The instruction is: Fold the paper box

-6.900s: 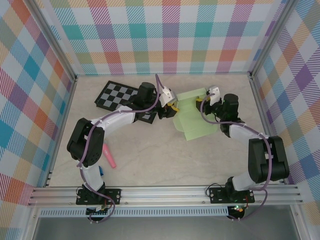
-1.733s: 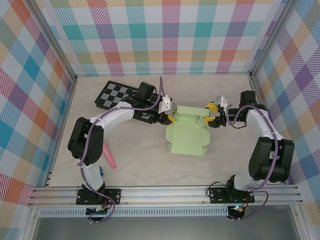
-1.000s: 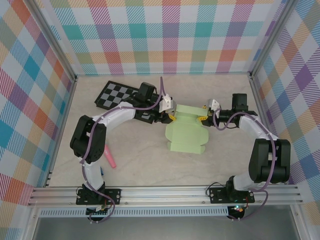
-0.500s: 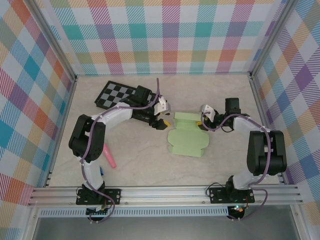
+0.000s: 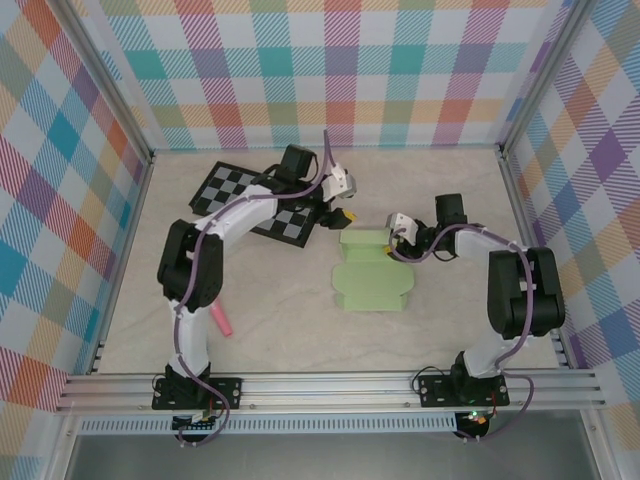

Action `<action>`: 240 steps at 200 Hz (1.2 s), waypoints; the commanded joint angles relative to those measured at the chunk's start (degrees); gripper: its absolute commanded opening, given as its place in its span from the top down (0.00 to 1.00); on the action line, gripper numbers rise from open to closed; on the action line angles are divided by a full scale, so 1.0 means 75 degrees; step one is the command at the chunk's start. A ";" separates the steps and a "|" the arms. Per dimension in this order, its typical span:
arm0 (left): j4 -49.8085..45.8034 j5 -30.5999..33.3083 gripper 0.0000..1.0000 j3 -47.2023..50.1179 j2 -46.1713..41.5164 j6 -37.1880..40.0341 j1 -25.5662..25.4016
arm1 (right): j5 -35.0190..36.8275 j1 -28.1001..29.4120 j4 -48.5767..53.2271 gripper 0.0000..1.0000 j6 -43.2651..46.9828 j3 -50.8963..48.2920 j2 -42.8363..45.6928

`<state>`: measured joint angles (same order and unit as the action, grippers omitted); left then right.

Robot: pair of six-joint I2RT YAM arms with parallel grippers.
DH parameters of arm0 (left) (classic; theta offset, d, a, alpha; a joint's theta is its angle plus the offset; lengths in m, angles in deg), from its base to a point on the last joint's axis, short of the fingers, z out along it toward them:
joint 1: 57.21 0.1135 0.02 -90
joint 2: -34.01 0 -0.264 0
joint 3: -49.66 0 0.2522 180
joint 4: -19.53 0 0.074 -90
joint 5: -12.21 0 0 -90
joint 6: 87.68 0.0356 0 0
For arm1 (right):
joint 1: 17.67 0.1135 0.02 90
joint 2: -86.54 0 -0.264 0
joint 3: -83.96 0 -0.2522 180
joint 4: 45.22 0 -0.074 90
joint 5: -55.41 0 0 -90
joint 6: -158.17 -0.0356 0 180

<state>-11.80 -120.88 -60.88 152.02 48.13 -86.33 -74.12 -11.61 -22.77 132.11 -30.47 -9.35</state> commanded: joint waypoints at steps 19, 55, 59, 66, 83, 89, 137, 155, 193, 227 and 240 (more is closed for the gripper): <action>-0.0195 0.0077 0.29 -0.0871 0.1085 -0.0739 -0.0396 | 0.0915 0.0069 -0.0484 0.66 0.0046 0.0146 -0.0437; -0.0062 -0.0071 0.31 -0.0872 0.1285 -0.1362 -0.0534 | 0.1780 0.0094 -0.1365 0.60 -0.0251 -0.0154 -0.0489; -0.0020 -0.0034 0.31 -0.0868 0.1297 -0.1448 -0.0535 | 0.1857 0.0095 -0.1417 0.58 -0.0281 -0.0162 -0.0503; -0.0002 -0.0020 0.31 -0.0884 0.1312 -0.1528 -0.0535 | 0.1953 0.0102 -0.1434 0.54 -0.0248 -0.0164 -0.0540; -0.0030 0.0012 0.32 -0.0957 0.1367 -0.1584 -0.0535 | 0.2061 0.0082 -0.1411 0.51 -0.0272 -0.0111 -0.0638; -0.0048 0.0013 0.32 -0.0980 0.1393 -0.1601 -0.0540 | 0.2060 0.0082 -0.1406 0.48 -0.0354 -0.0106 -0.0647; -0.0108 0.0268 0.34 -0.1039 0.1558 -0.1781 -0.0546 | 0.1776 0.0035 -0.1404 0.00 -0.0913 -0.0319 -0.0175; -0.0031 0.0262 0.35 -0.1066 0.1569 -0.1885 -0.0546 | 0.1843 0.0006 -0.1540 0.00 -0.1198 -0.0522 0.0172; 0.0151 0.0200 0.38 -0.1118 0.1605 -0.2168 -0.0546 | 0.2213 -0.0070 -0.1942 0.00 -0.2295 -0.1132 0.1272; 0.0450 -0.0115 0.39 -0.1041 0.1374 -0.2622 -0.0546 | 0.2807 -0.0059 -0.2084 0.00 -0.4338 -0.1685 0.2672; 0.0545 -0.0283 0.37 -0.0918 0.1126 -0.2802 -0.0545 | 0.3797 -0.0059 -0.2575 0.00 -0.5672 -0.2159 0.3472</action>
<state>-10.22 -119.48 -67.13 163.80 30.62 -90.16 -53.92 -11.96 -36.69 108.25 -41.98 8.33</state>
